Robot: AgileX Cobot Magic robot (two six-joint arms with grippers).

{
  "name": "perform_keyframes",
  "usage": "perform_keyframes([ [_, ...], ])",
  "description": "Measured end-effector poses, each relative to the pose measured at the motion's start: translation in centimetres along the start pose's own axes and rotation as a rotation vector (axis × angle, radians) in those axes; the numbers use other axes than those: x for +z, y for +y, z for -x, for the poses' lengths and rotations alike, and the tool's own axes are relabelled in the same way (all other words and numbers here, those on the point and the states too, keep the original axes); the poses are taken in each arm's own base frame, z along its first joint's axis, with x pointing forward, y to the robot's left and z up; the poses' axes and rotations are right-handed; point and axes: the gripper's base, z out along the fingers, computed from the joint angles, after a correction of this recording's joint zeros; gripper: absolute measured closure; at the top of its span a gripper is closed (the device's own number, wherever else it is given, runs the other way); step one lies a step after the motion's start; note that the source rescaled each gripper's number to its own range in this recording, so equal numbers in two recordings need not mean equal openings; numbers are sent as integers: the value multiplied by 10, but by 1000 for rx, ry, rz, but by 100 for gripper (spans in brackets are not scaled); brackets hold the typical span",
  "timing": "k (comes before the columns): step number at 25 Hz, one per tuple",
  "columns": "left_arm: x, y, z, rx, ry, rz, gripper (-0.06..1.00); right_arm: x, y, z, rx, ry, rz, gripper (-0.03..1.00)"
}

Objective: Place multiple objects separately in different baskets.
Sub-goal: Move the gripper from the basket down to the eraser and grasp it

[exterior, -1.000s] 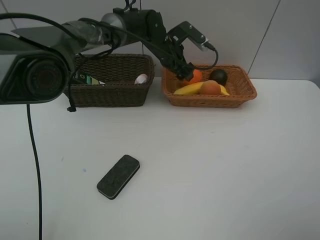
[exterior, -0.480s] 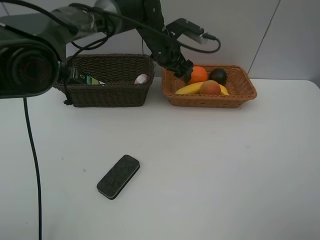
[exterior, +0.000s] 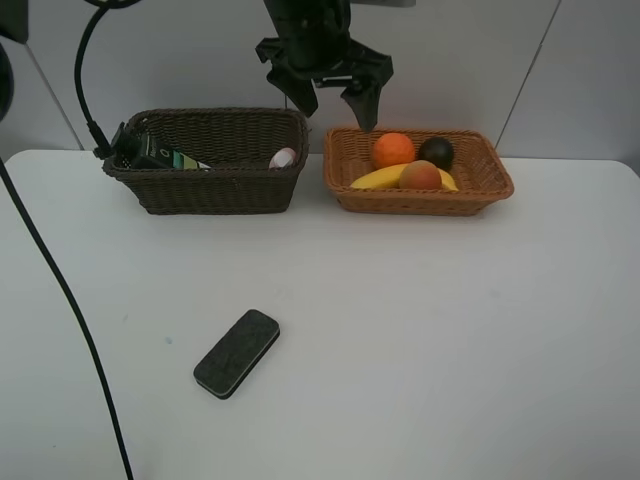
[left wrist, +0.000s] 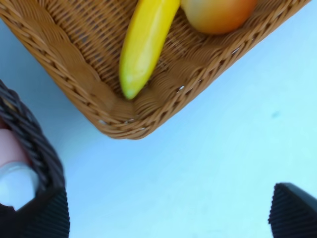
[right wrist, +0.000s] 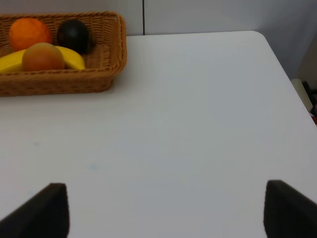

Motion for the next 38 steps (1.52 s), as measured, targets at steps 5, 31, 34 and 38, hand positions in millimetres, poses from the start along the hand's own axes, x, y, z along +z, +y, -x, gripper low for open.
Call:
perform_keyframes([
  [5, -15, -30, -12, -7, 21, 14, -5, 0, 0, 0, 0, 0, 0, -1],
  [31, 43, -37, -190, -120, 378, 74, -5, 0, 0, 0, 0, 0, 0, -1],
  [34, 54, -36, -205, -130, 384, 64, -5, 0, 0, 0, 0, 0, 0, -1],
  [38, 64, -34, -220, -140, 383, 58, -5, 0, 0, 0, 0, 0, 0, -1],
])
